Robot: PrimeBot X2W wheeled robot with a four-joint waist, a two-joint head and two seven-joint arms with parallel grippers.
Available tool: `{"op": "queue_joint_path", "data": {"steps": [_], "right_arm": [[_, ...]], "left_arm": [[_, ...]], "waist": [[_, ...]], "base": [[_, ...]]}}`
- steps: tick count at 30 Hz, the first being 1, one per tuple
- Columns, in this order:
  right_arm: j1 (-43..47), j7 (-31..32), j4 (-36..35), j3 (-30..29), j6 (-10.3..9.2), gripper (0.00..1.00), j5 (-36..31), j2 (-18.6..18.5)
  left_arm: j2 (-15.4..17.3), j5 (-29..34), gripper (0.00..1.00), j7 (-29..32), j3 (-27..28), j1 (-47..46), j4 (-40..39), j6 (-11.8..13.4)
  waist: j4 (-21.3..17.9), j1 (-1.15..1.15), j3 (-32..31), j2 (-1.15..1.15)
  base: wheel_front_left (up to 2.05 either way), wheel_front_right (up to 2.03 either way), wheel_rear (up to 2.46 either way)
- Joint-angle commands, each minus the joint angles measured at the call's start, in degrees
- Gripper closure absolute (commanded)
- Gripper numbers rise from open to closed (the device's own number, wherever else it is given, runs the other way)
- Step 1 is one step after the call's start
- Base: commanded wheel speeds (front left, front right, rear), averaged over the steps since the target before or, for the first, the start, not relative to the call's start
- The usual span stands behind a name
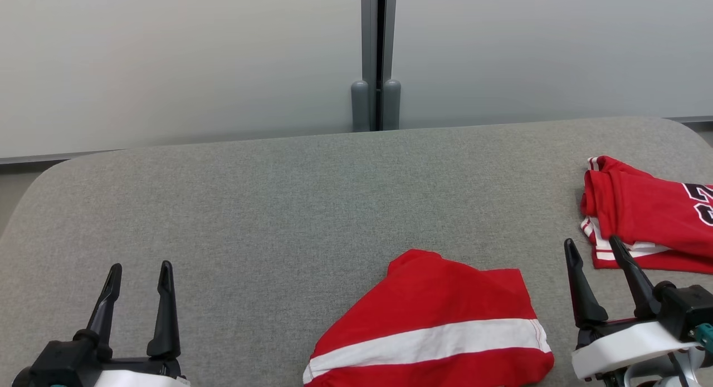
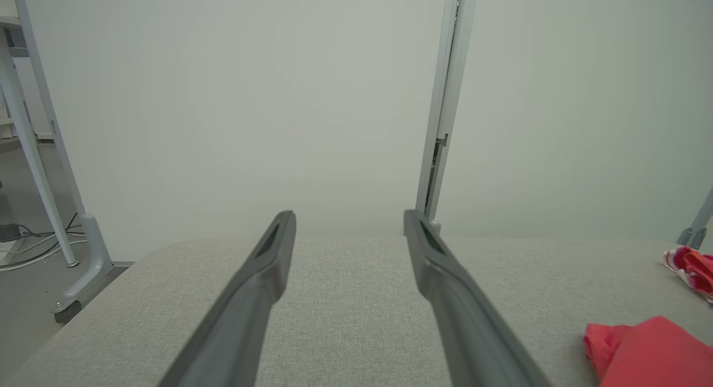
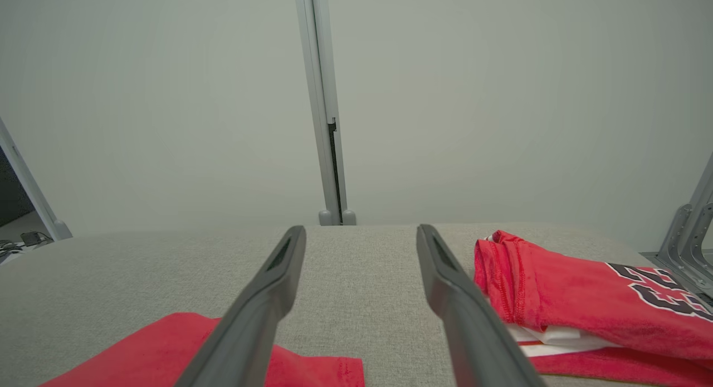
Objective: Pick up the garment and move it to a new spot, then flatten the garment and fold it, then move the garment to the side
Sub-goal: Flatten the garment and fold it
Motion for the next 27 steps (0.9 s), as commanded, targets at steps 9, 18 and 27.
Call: {"op": "queue_joint_path", "data": {"steps": [9,18,27], "right_arm": [[0.11,6.15,0.88,-3.43,0.02,0.00,-0.42,-2.18],[2.60,25.28,2.42,1.65,0.03,0.00,7.97,-7.58],[-0.59,30.78,6.89,3.50,0.03,0.00,11.81,-4.47]], "left_arm": [[-1.07,-4.52,0.00,2.93,0.82,1.43,-1.85,-2.46],[1.99,-13.85,0.00,24.65,-4.79,5.12,-8.29,-4.17],[2.36,-18.48,0.00,36.29,-9.70,3.22,-7.67,-4.35]], "waist": [[-0.50,0.00,0.04,0.00],[-0.23,0.00,0.63,0.00],[0.18,0.00,3.44,0.00]], "base": [[0.00,0.00,0.00],[0.00,0.00,0.00],[0.00,0.00,0.00]]}}
